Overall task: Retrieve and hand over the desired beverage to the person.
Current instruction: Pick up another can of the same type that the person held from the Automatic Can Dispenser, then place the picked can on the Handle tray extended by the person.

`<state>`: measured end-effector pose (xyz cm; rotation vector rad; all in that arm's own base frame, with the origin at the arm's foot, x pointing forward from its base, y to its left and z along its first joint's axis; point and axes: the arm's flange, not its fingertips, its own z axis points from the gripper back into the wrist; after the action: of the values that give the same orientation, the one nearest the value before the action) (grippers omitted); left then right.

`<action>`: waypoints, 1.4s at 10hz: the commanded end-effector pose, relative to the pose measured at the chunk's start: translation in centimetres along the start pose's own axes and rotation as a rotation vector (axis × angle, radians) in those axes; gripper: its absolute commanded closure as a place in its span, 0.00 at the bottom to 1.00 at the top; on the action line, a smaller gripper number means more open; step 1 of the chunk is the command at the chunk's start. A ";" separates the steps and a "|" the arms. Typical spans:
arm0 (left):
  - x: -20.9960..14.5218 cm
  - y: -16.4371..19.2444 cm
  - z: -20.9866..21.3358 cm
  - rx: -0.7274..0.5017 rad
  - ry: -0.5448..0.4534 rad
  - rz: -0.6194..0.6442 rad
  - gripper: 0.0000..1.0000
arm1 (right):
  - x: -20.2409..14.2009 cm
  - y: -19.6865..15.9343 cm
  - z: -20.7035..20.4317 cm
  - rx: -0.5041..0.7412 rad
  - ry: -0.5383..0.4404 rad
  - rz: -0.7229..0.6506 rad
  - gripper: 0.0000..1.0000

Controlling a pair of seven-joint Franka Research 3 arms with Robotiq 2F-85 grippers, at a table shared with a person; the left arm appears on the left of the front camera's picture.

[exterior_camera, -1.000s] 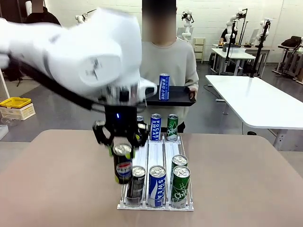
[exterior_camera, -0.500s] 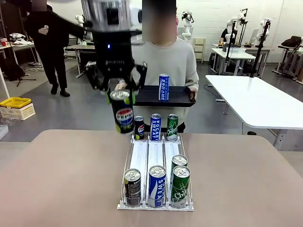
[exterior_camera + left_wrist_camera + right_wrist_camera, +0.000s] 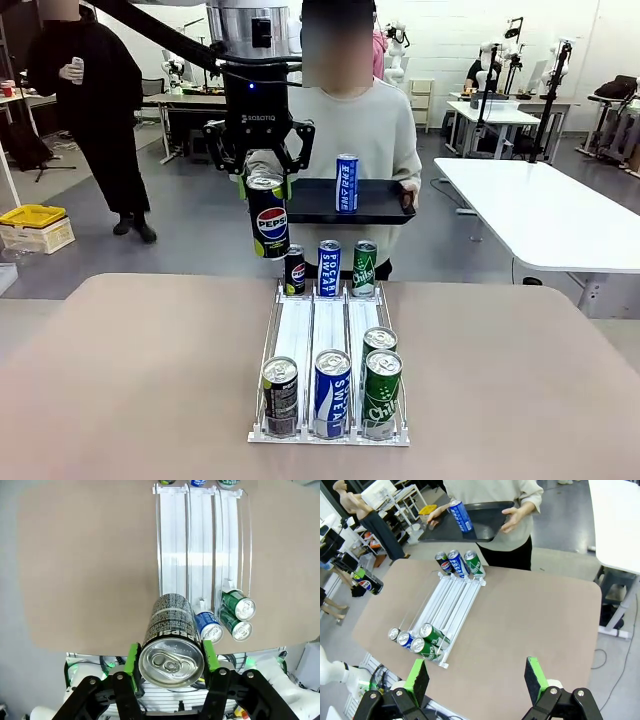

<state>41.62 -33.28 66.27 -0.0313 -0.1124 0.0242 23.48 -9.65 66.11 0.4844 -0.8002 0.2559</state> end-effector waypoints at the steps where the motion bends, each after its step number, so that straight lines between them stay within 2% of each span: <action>1: -1.9 -0.1 1.3 0.010 -0.009 -0.067 1.00 | 0.1 -0.1 -0.2 0.035 -0.004 0.007 0.00; 2: 0.0 0.0 0.0 0.000 0.000 0.000 1.00 | 0.1 -0.1 -0.2 0.035 -0.004 0.007 0.00; 14: 0.0 0.0 0.0 0.000 0.000 0.000 1.00 | 0.1 -0.1 -0.2 0.035 -0.004 0.007 0.00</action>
<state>41.79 -33.32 65.91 -0.0280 -0.0953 0.0124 23.49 -9.65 66.11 0.4844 -0.8001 0.2559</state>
